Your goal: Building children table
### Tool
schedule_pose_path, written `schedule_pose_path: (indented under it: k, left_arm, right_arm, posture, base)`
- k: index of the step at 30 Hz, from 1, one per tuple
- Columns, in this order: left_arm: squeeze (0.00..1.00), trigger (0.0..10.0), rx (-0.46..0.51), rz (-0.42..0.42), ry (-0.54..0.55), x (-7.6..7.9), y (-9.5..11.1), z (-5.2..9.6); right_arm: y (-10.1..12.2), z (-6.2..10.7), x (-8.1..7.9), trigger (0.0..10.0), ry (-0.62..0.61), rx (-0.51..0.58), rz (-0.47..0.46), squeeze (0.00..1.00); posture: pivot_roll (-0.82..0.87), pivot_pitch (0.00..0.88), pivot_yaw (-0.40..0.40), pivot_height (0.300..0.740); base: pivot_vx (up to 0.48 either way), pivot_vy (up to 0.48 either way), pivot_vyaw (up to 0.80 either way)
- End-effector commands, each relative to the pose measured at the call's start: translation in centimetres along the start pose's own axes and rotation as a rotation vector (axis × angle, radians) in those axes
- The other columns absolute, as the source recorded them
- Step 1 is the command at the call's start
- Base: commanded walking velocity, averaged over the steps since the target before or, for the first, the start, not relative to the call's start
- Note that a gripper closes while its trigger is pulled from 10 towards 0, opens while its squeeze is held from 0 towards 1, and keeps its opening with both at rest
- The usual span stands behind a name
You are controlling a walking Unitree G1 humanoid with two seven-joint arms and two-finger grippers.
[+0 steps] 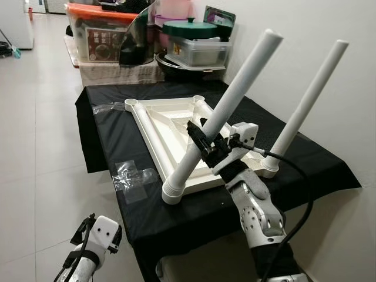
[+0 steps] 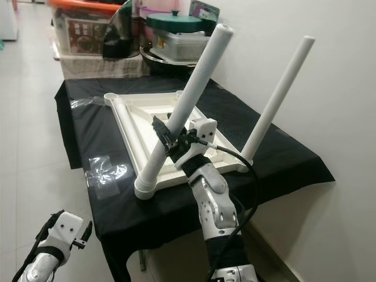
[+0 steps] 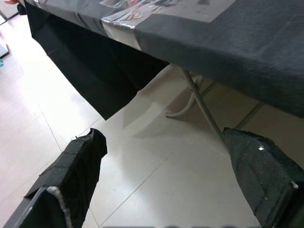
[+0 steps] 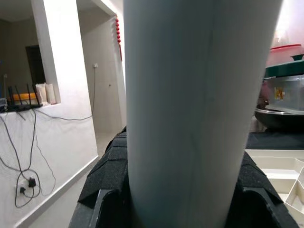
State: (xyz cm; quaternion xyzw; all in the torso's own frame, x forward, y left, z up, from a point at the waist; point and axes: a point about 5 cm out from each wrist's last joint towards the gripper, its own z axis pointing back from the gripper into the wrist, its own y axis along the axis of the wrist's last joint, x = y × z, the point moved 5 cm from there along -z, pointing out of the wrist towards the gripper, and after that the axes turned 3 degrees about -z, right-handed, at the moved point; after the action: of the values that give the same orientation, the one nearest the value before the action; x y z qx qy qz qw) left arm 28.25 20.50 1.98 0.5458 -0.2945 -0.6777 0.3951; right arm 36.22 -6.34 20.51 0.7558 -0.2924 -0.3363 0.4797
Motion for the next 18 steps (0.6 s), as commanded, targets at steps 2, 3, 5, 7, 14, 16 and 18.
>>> schedule_pose_path:
  k: [2, 3, 5, 7, 14, 16, 18]
  left_arm:
    - [0.0, 10.0, 0.005, -0.016, -0.022, 0.4, 0.1, -0.3]
    - [0.0, 10.0, 0.005, -0.016, -0.022, 0.4, 0.1, -0.3]
    - [0.0, 10.0, 0.005, -0.016, -0.021, 0.4, 0.1, -0.3]
    - [0.0, 10.0, 0.004, -0.015, -0.018, 0.4, 0.0, -0.2]
    - [0.0, 10.0, -0.004, -0.01, -0.013, 0.6, -0.3, 0.0]
    - [0.0, 10.0, -0.005, -0.008, -0.011, 0.6, -0.3, 0.0]
    - [0.0, 10.0, -0.004, -0.007, -0.009, 0.7, -0.2, 0.0]
  right_arm:
    - [-6.6, 2.1, 1.1, 10.0, -0.043, -0.288, 0.001, 0.0]
    - [-6.7, 2.0, 1.1, 10.0, -0.037, -0.295, 0.006, 0.0]
    - [-6.9, 1.6, 1.2, 10.0, -0.026, -0.318, 0.025, 0.0]
    - [-7.0, 1.4, 1.2, 10.0, -0.01, -0.338, 0.04, 0.0]
    - [-7.1, 0.1, 1.2, 10.0, 0.042, -0.403, 0.037, 0.0]
    - [-7.0, -0.3, 1.2, 10.0, 0.057, -0.416, 0.036, 0.0]
    - [-6.8, -0.7, 1.2, 10.0, 0.064, -0.419, 0.041, 0.0]
  posture:
    - [0.06, 0.0, -0.128, 0.74]
    - [0.06, 0.0, -0.128, 0.74]
    - [0.07, 0.0, -0.14, 0.74]
    - [0.07, 0.0, -0.144, 0.74]
    - [0.08, 0.0, -0.16, 0.74]
    - [0.08, 0.0, -0.165, 0.74]
    - [0.08, 0.0, -0.168, 0.74]
  base:
    - [0.0, 0.0, 0.0]
    - [0.0, 0.0, 0.0]
    - [0.0, 0.0, 0.0]
    - [0.0, 0.0, 0.0]
    - [0.0, 0.0, 0.0]
    - [0.0, 0.0, 0.0]
    - [0.0, 0.0, 0.0]
